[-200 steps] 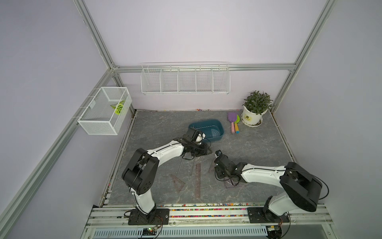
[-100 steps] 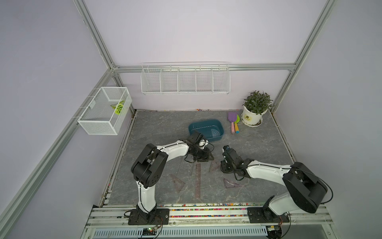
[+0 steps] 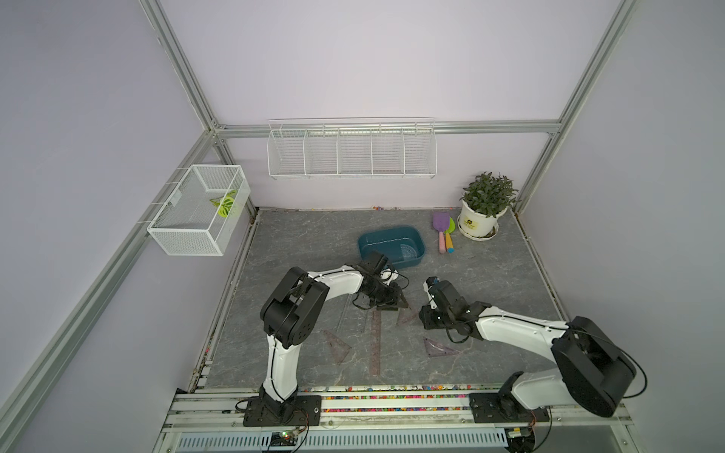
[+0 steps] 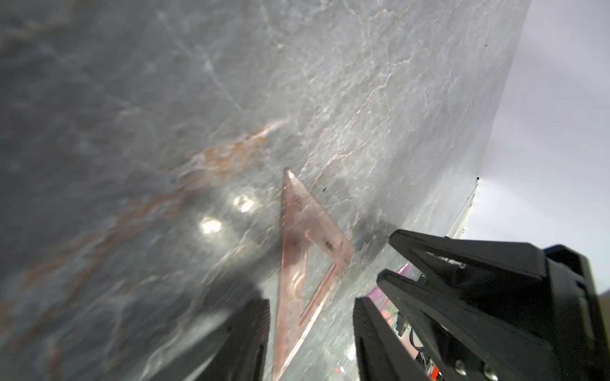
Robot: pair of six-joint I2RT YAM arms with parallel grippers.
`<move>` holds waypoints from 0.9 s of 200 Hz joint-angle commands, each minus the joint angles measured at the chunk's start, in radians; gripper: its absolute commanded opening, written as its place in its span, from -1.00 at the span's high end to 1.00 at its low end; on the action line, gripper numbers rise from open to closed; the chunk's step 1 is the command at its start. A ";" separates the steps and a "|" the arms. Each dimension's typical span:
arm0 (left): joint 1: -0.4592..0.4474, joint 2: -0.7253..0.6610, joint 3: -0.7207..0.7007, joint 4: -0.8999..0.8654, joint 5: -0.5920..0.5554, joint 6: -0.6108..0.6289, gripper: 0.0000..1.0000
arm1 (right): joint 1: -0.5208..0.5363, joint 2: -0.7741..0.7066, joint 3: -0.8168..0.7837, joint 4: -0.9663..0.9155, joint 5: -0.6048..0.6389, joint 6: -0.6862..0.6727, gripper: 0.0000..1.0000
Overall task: Put the scattered rulers into the storage box
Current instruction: Move the ruler to the center of the board.
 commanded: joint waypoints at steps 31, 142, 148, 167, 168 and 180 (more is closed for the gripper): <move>-0.027 0.080 0.057 0.014 0.022 0.003 0.05 | -0.019 -0.041 -0.054 0.016 -0.039 0.018 0.33; -0.060 0.199 0.202 0.032 0.072 -0.021 0.06 | -0.025 -0.046 -0.126 0.087 -0.094 0.063 0.33; -0.060 0.200 0.204 0.035 0.074 -0.022 0.06 | -0.025 -0.042 -0.129 0.095 -0.098 0.065 0.34; -0.061 0.188 0.200 0.049 0.076 -0.021 0.06 | -0.027 -0.031 -0.137 0.121 -0.116 0.078 0.34; -0.061 0.187 0.200 0.050 0.076 -0.021 0.06 | -0.027 -0.031 -0.138 0.121 -0.116 0.079 0.34; -0.060 0.173 0.197 0.050 0.071 -0.021 0.05 | -0.029 -0.019 -0.140 0.137 -0.131 0.085 0.34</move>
